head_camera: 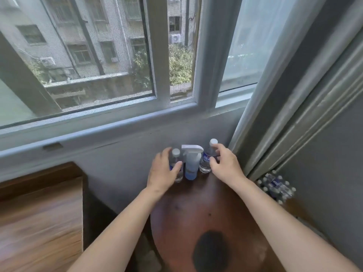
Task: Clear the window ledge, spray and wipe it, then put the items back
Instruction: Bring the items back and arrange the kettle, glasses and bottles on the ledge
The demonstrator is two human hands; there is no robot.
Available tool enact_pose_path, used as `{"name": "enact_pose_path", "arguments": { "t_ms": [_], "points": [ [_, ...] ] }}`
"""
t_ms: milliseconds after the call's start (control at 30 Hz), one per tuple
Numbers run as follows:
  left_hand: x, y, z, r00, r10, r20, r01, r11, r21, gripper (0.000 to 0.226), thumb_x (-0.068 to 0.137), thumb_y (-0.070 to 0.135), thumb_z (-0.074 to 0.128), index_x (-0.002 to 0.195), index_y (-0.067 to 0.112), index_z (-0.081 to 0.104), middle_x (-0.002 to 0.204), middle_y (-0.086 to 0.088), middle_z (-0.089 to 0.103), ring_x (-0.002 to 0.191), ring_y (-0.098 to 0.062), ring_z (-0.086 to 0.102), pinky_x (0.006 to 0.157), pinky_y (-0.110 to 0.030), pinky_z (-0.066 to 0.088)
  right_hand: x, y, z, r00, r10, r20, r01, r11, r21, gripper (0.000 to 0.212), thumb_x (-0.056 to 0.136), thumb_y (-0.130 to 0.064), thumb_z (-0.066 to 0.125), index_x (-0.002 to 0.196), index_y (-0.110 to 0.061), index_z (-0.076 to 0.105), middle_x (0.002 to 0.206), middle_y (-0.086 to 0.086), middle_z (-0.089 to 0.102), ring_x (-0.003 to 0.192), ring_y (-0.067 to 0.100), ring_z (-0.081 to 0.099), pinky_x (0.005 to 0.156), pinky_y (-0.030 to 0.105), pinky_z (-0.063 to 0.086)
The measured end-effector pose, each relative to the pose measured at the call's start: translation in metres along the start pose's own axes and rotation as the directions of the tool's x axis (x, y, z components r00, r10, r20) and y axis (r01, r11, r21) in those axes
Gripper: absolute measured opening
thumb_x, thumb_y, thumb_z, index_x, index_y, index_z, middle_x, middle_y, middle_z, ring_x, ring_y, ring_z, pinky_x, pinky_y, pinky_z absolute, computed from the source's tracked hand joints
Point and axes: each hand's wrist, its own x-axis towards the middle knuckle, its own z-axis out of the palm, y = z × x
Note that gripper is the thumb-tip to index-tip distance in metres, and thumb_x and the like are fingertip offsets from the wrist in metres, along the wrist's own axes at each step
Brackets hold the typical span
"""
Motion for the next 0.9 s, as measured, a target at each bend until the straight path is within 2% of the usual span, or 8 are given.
{"name": "enact_pose_path", "arguments": {
  "t_ms": [100, 167, 233, 333, 467, 567, 700, 900],
  "points": [
    [0.019, -0.002, 0.015, 0.991, -0.121, 0.052, 0.122, 0.992, -0.02, 0.064, 0.086, 0.037, 0.079, 0.14, 0.022, 0.048, 0.134, -0.001, 0.062, 0.124, -0.023, 0.057, 0.09, -0.03, 0.043, 0.039, 0.019, 0.004, 0.997, 0.048, 0.061, -0.044, 0.998, -0.055, 0.065, 0.091, -0.013, 0.064, 0.152, -0.023, 0.042, 0.128, 0.011, 0.053, 0.104, 0.027, 0.059, 0.094, 0.033, 0.046],
    [0.028, -0.006, 0.026, 0.98, -0.176, 0.092, 0.182, 0.982, -0.052, 0.066, 0.079, 0.034, 0.085, 0.133, 0.023, 0.049, 0.127, 0.004, 0.065, 0.119, -0.021, 0.061, 0.084, -0.027, 0.041, 0.06, 0.032, 0.012, 0.992, 0.096, 0.087, -0.092, 0.995, -0.049, 0.079, 0.088, -0.015, 0.068, 0.158, -0.023, 0.031, 0.137, 0.014, 0.05, 0.115, 0.032, 0.059, 0.103, 0.039, 0.047],
    [0.036, -0.015, 0.036, 0.971, -0.207, 0.119, 0.216, 0.974, -0.069, 0.068, 0.075, 0.032, 0.088, 0.129, 0.025, 0.047, 0.123, 0.005, 0.065, 0.115, -0.02, 0.062, 0.086, -0.027, 0.043, 0.076, 0.044, 0.021, 0.983, 0.149, 0.112, -0.145, 0.988, -0.045, 0.092, 0.084, -0.019, 0.073, 0.161, -0.024, 0.024, 0.147, 0.016, 0.046, 0.129, 0.035, 0.054, 0.11, 0.043, 0.045],
    [0.046, -0.028, 0.048, 0.966, -0.227, 0.125, 0.24, 0.965, -0.103, 0.071, 0.063, 0.04, 0.089, 0.119, 0.034, 0.046, 0.117, 0.011, 0.065, 0.108, -0.015, 0.064, 0.093, -0.035, 0.052, 0.091, 0.059, 0.034, 0.978, 0.161, 0.133, -0.165, 0.986, 0.024, 0.101, 0.079, -0.028, 0.083, 0.162, -0.024, 0.025, 0.147, 0.011, 0.051, 0.135, 0.032, 0.051, 0.109, 0.036, 0.044],
    [0.05, -0.044, 0.062, 0.966, -0.24, 0.095, 0.252, 0.958, -0.14, 0.07, 0.063, 0.035, 0.09, 0.12, 0.035, 0.05, 0.113, 0.015, 0.068, 0.104, -0.013, 0.067, 0.092, -0.039, 0.055, 0.099, 0.07, 0.046, 0.981, 0.156, 0.116, -0.171, 0.976, 0.138, 0.093, 0.079, -0.031, 0.086, 0.156, -0.025, 0.035, 0.138, 0.004, 0.061, 0.128, 0.025, 0.058, 0.097, 0.025, 0.041],
    [0.048, -0.05, 0.069, 0.968, -0.242, 0.07, 0.251, 0.95, -0.184, 0.067, 0.063, 0.04, 0.089, 0.117, 0.041, 0.05, 0.112, 0.018, 0.07, 0.105, -0.013, 0.069, 0.093, -0.041, 0.056, 0.103, 0.076, 0.054, 0.981, 0.159, 0.111, -0.174, 0.975, 0.14, 0.08, 0.08, -0.031, 0.085, 0.148, -0.025, 0.044, 0.127, 0.003, 0.066, 0.119, 0.026, 0.062, 0.09, 0.026, 0.042],
    [0.046, -0.054, 0.068, 0.971, -0.236, 0.045, 0.24, 0.945, -0.223, 0.065, 0.063, 0.041, 0.09, 0.112, 0.055, 0.05, 0.109, 0.023, 0.071, 0.101, -0.008, 0.071, 0.092, -0.042, 0.057, 0.101, 0.08, 0.063, 0.985, 0.171, 0.036, -0.175, 0.973, 0.148, 0.066, 0.079, -0.028, 0.087, 0.136, -0.025, 0.054, 0.108, -0.002, 0.066, 0.108, 0.026, 0.065, 0.083, 0.026, 0.041],
    [0.024, -0.058, 0.055, 0.971, -0.237, 0.028, 0.235, 0.93, -0.284, 0.068, 0.068, 0.038, 0.092, 0.126, 0.043, 0.057, 0.111, 0.024, 0.072, 0.102, -0.001, 0.07, 0.098, -0.04, 0.056, 0.075, 0.081, 0.054, 0.983, 0.149, -0.105, -0.131, 0.979, 0.156, 0.058, 0.076, -0.031, 0.088, 0.126, -0.029, 0.059, 0.105, -0.002, 0.071, 0.103, 0.027, 0.067, 0.08, 0.029, 0.044]
  ]
}}
